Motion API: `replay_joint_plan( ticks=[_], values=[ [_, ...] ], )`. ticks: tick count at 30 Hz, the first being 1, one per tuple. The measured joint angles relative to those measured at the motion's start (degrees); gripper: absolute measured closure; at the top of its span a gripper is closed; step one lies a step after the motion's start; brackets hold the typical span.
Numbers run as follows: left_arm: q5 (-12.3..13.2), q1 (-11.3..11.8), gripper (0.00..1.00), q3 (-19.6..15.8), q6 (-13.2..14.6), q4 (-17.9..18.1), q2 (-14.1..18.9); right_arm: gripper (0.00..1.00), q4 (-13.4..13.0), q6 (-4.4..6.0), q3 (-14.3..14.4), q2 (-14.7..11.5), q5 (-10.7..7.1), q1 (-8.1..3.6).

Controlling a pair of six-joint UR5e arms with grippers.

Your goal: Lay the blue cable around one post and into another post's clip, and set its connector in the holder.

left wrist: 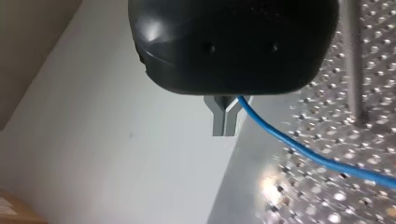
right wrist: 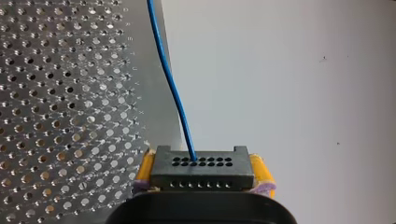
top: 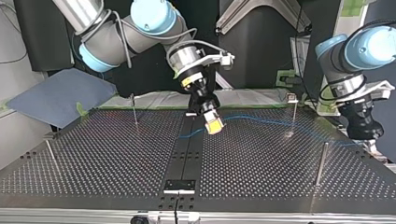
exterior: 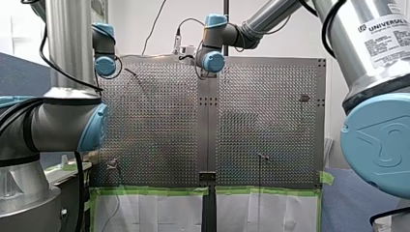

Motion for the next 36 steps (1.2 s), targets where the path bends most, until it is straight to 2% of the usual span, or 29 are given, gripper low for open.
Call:
replay_joint_plan(
  ticks=[12,18,23,36],
  values=[
    [1.13,0.41,1.00,4.27,-0.13,-0.16,-2.62,1.00,1.50,0.54,-4.66,3.55,-0.11,-0.44],
    [2.44,0.93,1.00,5.09,-0.23,-0.14,-4.90,1.00,2.61,0.84,-7.44,5.68,-0.17,-0.92],
    [2.72,1.19,1.00,5.25,-0.26,-0.13,-5.45,1.00,3.51,0.89,-9.48,7.19,-0.18,-1.22],
    [6.00,2.23,1.00,9.90,-0.84,-1.59,-9.42,1.00,3.96,1.03,-12.65,8.65,-0.64,-2.59]
  ],
)
